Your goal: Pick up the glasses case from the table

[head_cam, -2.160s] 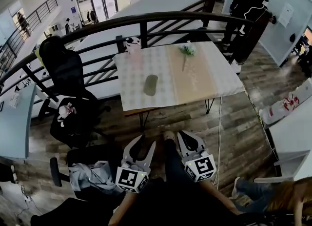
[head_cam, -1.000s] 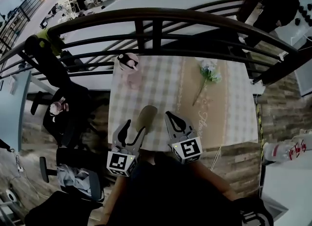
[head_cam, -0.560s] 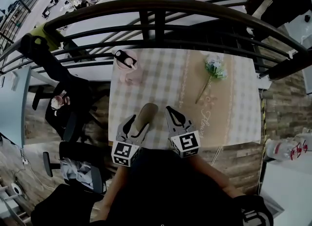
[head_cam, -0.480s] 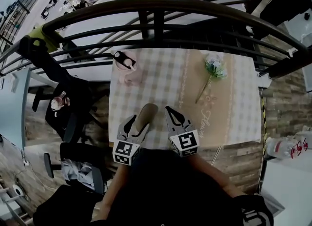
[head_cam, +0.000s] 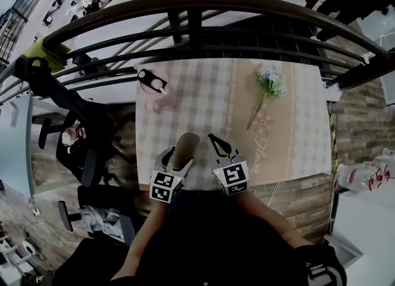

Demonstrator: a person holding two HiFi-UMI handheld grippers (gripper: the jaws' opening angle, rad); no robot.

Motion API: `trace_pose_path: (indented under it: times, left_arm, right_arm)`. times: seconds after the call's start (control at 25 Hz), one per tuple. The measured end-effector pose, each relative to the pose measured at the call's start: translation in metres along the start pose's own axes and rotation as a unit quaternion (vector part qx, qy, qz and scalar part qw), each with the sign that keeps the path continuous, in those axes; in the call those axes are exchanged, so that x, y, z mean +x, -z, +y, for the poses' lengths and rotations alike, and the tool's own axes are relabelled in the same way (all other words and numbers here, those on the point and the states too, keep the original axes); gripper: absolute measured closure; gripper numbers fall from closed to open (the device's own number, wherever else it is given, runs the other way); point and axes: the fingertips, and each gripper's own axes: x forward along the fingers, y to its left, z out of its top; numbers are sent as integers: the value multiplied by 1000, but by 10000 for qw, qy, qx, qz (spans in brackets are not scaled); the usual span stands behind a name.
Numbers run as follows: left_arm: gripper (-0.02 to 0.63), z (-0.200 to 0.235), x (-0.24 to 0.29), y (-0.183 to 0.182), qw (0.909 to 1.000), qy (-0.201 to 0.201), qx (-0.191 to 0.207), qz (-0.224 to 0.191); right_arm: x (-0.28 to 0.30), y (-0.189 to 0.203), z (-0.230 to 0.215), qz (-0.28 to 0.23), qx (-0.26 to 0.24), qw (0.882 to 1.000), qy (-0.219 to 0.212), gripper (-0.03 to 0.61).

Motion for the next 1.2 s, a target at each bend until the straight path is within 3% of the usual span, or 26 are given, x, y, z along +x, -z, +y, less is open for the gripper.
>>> trace_pose_path:
  times: [0.8, 1.2]
  left_arm:
    - [242, 12, 33, 44, 9915, 64, -398, 1241]
    - [190, 19, 51, 50, 9892, -287, -40, 1436]
  right_arm:
    - [13, 18, -4, 334, 153, 9993, 69, 566]
    - [5, 23, -8, 370, 184, 9990, 183, 566]
